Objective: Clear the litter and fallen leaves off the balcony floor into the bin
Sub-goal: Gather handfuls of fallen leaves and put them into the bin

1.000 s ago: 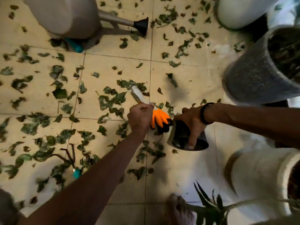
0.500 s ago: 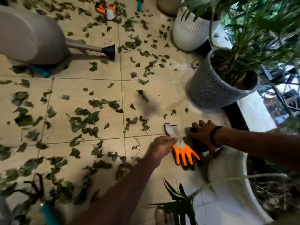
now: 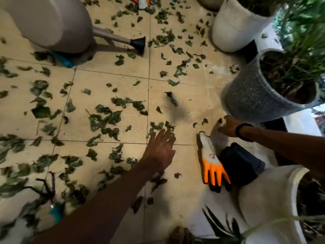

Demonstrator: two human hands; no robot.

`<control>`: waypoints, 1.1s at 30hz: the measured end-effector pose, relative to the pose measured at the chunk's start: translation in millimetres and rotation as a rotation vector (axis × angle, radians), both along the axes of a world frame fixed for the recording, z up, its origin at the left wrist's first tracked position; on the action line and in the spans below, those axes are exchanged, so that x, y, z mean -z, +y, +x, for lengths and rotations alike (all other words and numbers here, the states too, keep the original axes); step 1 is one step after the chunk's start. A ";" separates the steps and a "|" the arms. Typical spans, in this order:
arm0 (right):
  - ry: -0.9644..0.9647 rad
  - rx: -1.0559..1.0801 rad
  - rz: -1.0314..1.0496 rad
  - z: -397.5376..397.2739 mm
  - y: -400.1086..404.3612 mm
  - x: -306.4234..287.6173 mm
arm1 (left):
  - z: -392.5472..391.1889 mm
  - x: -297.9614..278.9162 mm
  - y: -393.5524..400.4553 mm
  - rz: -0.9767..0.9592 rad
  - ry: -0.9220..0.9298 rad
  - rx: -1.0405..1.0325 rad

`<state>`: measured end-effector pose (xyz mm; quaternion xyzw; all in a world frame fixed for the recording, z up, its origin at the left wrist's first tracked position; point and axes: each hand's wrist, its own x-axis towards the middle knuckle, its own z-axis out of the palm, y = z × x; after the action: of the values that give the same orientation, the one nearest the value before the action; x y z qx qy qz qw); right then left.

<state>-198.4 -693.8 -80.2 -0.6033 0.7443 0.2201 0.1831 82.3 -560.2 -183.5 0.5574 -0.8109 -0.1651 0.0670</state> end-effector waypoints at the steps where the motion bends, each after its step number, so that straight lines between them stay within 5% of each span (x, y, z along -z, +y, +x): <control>1: 0.008 0.005 -0.009 -5.0 -4.0 8.8 | 5.6 -0.7 -0.9 0.016 -0.009 -0.011; 10: -0.040 -0.022 0.030 19.9 -30.6 12.8 | 53.3 -28.6 -6.8 0.071 0.109 -0.210; 20: -0.589 -0.304 -0.034 173.1 24.5 49.7 | 72.5 -12.6 8.4 0.038 0.147 -0.392; 23: -0.703 -0.344 -0.212 189.7 0.8 44.2 | 93.2 -13.0 9.4 -0.033 0.159 -0.520; 26: -0.617 -0.253 -0.400 177.6 -51.9 35.1 | 123.1 -16.5 8.4 -0.070 0.079 -0.734; 29: -0.419 -0.121 -0.236 157.7 -92.5 34.7 | 143.4 -17.1 10.6 -0.047 0.055 -0.846; 33: -0.335 -0.314 -0.161 169.7 -93.1 48.3 | 144.8 -10.3 15.9 0.011 0.151 -0.747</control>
<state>-28.7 -786.9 -128.5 -0.7525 0.6156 0.0829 0.2189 227.1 -544.3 -173.1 0.8013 -0.5436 -0.1742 0.1792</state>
